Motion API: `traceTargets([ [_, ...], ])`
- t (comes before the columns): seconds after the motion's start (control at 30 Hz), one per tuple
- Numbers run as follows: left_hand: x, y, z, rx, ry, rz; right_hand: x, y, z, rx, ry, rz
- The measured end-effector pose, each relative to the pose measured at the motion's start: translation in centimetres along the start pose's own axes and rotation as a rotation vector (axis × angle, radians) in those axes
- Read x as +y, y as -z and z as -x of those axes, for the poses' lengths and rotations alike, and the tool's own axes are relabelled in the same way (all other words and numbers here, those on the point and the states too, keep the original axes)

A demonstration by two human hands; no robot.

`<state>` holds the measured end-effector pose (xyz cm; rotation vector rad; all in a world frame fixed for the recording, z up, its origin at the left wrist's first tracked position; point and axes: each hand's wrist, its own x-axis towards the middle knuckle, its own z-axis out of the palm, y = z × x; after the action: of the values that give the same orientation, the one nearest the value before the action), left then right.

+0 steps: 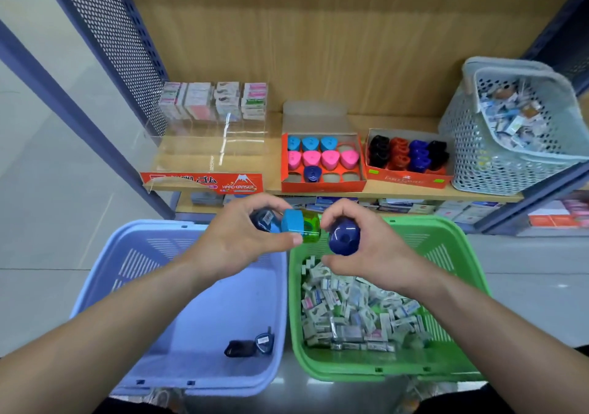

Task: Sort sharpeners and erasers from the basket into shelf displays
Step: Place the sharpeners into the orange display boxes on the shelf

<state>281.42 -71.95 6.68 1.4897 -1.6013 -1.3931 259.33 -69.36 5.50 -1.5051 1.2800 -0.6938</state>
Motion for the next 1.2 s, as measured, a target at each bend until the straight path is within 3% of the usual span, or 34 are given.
traceTargets([
  [0.3,-1.1,1.1,-0.9,0.017,0.002,-0.083,0.6,0.3,-1.3,0.038,0.008,-0.164],
  [0.47,-1.3,1.7,-0.9,0.019,-0.028,-0.108,0.6,0.1,-1.9,0.133,0.035,-0.045],
  [0.63,-1.6,2.8,-0.7,0.035,-0.067,-0.274,1.0,-0.8,-2.2,0.109,0.02,-0.015],
  [0.8,-2.3,4.2,-1.2,0.067,-0.053,-0.331,2.7,-1.0,-3.8,0.047,-0.19,-0.044],
  [1.2,-4.7,6.7,-2.3,0.106,-0.041,-0.41,6.1,0.0,-18.8,0.199,-0.095,0.298],
])
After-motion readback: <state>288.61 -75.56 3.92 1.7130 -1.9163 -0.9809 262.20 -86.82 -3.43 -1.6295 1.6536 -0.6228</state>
